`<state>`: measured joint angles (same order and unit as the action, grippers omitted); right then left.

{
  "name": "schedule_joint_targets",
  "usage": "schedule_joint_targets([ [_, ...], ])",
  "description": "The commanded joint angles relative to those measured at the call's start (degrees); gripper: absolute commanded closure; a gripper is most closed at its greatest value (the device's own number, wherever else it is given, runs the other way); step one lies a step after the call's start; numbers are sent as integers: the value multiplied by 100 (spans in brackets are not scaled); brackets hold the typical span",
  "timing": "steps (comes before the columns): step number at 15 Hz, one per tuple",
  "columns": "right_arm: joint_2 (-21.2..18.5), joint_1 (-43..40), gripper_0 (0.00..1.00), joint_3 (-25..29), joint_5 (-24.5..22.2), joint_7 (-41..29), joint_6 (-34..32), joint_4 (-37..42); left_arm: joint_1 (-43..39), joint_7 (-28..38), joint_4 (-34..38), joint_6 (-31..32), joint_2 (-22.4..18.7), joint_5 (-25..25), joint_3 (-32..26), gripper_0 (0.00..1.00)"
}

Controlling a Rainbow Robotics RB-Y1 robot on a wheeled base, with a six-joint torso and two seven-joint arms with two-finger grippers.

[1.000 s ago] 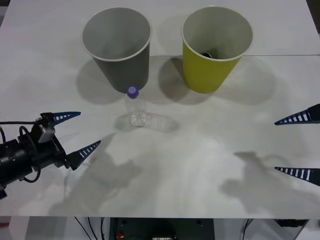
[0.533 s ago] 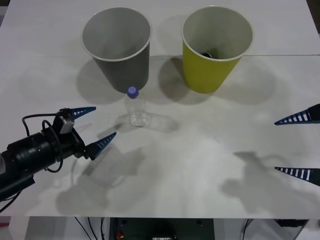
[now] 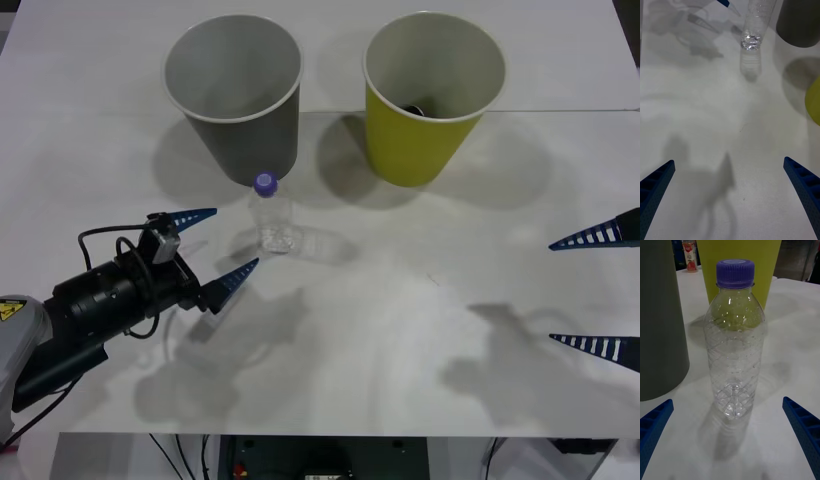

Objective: Put the can into the green bin and the plastic bottle into the gray bin

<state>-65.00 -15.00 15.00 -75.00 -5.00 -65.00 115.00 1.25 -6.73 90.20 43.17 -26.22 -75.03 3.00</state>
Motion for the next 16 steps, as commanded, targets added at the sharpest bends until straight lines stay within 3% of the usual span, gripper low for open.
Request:
schedule_joint_targets([
  [1, 0, 0, 0, 0, 0, 0, 0, 0, 200, -92, -231, -107, 90, 6, 166, 0],
  [11, 0, 0, 0, 0, 0, 0, 0, 0, 877, -417, -1092, -133, 714, -126, 219, 0],
  [16, 0, 0, 0, 0, 0, 0, 0, 0, 1061, -365, -1101, -414, 829, -442, 377, 0],
])
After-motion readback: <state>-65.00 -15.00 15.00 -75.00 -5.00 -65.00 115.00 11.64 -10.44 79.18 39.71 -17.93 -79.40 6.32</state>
